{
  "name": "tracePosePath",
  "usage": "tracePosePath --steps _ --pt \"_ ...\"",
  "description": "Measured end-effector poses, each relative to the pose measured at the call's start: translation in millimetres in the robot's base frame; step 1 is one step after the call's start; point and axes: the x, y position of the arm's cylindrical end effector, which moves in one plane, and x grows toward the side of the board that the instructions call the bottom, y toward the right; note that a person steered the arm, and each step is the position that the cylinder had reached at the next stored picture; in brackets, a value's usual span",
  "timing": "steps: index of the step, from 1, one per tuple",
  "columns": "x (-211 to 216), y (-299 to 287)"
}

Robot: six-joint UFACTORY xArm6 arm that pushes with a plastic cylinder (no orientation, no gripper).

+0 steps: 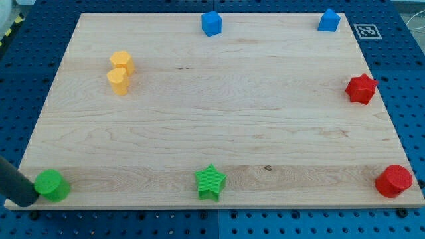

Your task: Push the green circle to the yellow heart

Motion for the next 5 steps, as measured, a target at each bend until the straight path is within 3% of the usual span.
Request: tracePosePath --steps 3,5 --pt "0.2 30.3" --pt "-0.7 89.4"
